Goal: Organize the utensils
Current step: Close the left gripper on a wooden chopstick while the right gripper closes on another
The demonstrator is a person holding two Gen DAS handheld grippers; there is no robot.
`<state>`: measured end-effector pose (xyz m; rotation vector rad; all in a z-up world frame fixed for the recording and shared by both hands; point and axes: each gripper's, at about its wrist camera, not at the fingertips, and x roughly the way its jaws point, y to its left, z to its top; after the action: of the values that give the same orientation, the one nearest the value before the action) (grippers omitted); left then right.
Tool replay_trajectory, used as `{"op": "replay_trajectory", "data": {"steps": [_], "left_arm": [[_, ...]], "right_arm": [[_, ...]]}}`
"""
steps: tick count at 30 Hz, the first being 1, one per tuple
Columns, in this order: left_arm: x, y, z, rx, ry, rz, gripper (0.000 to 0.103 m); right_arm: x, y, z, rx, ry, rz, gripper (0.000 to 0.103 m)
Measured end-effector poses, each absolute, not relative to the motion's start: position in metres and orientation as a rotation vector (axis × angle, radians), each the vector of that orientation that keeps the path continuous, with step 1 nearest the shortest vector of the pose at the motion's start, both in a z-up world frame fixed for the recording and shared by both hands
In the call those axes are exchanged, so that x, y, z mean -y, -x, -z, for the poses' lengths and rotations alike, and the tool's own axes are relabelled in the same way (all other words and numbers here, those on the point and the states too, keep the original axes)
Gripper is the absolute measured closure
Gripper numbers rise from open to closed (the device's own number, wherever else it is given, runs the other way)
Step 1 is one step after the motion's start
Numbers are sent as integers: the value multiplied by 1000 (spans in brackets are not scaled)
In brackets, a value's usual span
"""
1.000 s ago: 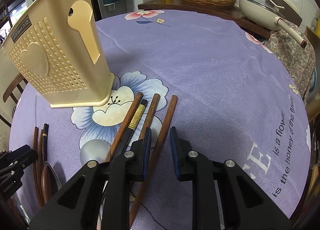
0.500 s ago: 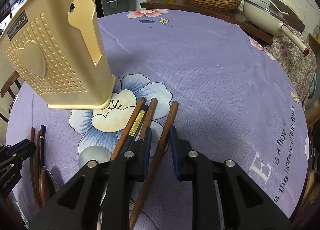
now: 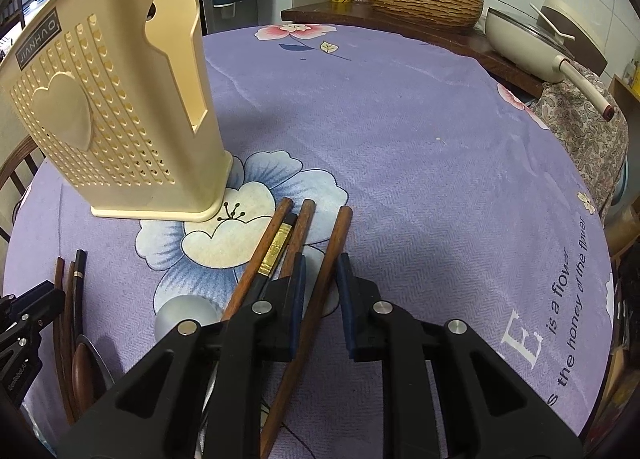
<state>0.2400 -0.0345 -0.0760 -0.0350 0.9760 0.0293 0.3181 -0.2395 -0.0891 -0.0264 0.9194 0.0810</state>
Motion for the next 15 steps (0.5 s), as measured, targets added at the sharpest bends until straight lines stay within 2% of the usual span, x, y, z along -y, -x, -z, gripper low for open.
{"op": "replay_trajectory", "data": {"steps": [2,15], "left_arm": [[37,-239,76,-973,38,-27,88],[30,-245,76,-955,83,23,90]], "right_arm": [[240,-317,89,-912,17,-78,91],[247,-321,88,-908,-31,-104,92]]}}
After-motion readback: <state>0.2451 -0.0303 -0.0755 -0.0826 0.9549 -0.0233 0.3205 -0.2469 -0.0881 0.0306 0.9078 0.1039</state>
